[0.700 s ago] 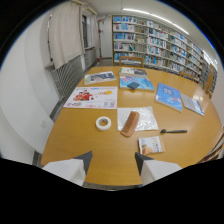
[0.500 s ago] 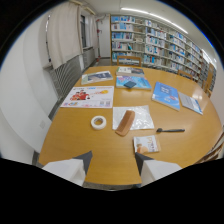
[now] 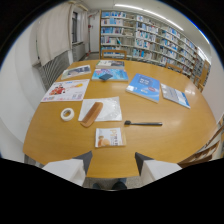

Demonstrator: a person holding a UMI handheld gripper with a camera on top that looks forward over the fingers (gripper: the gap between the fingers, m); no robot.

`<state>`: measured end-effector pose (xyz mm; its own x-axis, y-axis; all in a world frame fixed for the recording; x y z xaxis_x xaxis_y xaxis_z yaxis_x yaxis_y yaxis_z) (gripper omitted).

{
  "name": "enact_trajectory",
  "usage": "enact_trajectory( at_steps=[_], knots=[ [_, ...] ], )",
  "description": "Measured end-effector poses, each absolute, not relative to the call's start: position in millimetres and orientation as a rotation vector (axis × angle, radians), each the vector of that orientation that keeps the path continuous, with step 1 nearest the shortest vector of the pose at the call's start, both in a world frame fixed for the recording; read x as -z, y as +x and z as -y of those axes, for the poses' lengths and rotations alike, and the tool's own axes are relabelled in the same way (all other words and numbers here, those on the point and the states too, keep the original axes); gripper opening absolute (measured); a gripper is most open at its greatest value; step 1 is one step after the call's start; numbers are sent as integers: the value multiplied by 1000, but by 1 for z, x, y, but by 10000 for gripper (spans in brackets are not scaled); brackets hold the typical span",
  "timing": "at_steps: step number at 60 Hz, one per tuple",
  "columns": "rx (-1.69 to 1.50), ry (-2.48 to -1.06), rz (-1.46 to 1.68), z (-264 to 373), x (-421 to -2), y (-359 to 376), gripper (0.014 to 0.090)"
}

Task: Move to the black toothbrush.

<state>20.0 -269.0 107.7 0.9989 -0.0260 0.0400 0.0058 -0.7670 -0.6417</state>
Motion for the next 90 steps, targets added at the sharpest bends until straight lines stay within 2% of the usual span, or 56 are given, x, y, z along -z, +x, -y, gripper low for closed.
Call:
enact_trajectory(
  at_steps=[18,34,66,90],
  knots=[
    [105,-2478,-45,259,-91,111,847],
    [93,-2495,-11,227,-67,154,844],
    [63,-2493,48,153,-22,182,843],
    [43,-2503,39,120,-5,183,843]
  ],
)
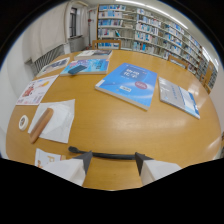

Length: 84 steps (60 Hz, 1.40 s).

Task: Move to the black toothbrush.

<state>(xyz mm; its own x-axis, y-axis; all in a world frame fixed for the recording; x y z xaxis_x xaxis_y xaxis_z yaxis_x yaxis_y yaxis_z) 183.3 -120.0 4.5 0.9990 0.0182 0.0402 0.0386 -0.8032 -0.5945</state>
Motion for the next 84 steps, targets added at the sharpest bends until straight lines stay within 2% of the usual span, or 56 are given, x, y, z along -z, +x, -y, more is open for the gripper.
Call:
enact_trajectory(
  at_steps=[84],
  knots=[
    [38,-2509,-9,107,-10,186,844]
  ],
)
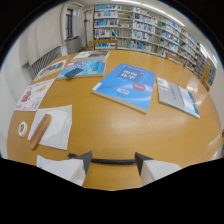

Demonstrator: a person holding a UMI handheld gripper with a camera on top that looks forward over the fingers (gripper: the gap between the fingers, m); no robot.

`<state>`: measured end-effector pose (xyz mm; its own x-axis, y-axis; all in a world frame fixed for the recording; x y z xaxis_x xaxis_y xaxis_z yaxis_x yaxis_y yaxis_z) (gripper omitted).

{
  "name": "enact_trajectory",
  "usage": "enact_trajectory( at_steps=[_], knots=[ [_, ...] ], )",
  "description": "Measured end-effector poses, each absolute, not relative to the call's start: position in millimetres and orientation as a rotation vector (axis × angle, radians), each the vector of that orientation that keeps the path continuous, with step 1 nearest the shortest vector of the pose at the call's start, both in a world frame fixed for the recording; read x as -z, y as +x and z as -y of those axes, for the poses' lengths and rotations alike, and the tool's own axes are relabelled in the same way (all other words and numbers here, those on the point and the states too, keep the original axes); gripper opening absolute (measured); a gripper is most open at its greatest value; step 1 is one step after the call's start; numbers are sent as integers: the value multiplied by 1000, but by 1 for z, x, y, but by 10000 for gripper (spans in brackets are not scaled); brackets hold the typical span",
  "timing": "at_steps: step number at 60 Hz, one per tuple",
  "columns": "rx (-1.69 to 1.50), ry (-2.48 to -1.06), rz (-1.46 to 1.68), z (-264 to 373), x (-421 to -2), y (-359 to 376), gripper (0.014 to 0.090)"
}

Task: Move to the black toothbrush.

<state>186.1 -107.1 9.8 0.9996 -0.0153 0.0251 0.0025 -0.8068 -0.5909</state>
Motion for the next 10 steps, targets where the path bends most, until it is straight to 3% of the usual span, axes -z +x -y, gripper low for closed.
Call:
enact_trajectory(
  at_steps=[10],
  knots=[
    [39,-2512,-13,107,-9,186,843]
  ],
)
